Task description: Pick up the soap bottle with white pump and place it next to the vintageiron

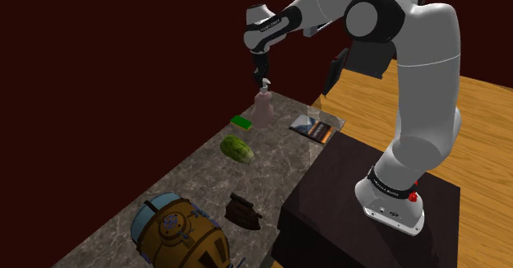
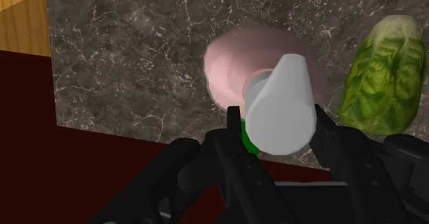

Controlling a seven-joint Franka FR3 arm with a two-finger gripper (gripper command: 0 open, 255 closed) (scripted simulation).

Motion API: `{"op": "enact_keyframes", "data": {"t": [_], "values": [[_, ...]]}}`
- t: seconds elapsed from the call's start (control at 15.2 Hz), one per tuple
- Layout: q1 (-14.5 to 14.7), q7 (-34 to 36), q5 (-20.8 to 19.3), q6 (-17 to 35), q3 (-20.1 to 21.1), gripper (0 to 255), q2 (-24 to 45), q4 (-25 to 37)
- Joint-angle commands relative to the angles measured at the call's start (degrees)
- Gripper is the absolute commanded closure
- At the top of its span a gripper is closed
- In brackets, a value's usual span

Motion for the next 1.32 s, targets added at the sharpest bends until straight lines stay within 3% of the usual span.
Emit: {"op": "enact_keyframes", "data": {"t": [0.0, 1.25], "values": [[0.0, -0.1, 0.0, -1.2, 0.0, 255, -0.8, 0.5], [0.1, -1.1, 0.1, -13.9, -0.1, 255, -5.0, 9.0]]}}
